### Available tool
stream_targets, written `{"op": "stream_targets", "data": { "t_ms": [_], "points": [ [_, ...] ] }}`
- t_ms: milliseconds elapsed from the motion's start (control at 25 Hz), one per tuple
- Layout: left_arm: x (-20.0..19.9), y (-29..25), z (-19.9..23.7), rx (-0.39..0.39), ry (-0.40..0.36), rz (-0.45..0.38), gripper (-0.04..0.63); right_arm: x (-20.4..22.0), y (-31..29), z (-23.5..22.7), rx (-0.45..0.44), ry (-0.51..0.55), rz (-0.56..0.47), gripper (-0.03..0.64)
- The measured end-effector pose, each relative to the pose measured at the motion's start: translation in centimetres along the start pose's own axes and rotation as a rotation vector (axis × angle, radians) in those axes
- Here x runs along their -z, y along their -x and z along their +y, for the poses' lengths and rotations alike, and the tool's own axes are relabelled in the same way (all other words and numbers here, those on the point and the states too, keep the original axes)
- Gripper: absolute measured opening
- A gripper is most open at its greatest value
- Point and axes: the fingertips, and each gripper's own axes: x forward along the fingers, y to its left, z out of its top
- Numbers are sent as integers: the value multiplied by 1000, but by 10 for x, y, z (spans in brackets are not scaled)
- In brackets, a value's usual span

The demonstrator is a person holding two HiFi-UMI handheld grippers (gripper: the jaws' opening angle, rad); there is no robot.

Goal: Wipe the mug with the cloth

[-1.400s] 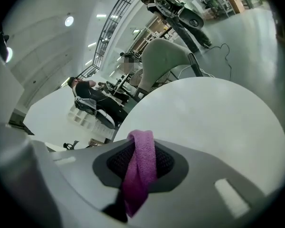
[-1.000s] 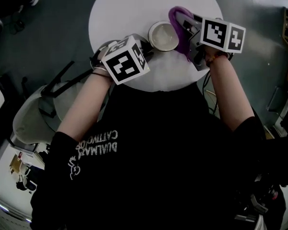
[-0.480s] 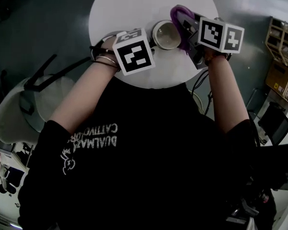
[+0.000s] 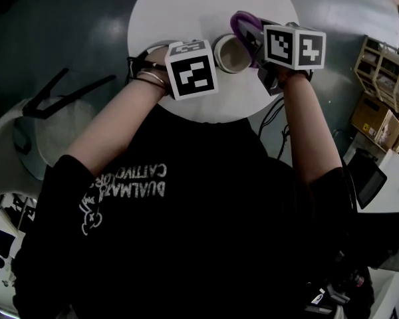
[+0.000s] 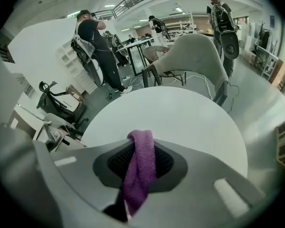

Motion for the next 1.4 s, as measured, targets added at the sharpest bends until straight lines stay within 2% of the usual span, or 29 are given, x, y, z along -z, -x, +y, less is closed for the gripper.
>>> {"op": "stream_targets", "data": {
  "t_ms": [120,320,720,880,1120,1400],
  "points": [
    [17,1,4,9,11,-27,76,1,-19,11,-10,18,38,58],
    [17,4,4,15,39,-84,75,-1,-26,20,-27,92,95,57],
    [26,5,0,26,32,-71,74,7,-46,45,-10,315,240,55],
    [24,6,3,2,37,-93,74,9,-51,47,1,358,286,54],
    [25,8,6,-4,62,-140,75,12,-57,62,0,454,331,52],
    [24,8,7,2,71,-155,75,14,-58,79,-18,543,353,52]
  ]
}}
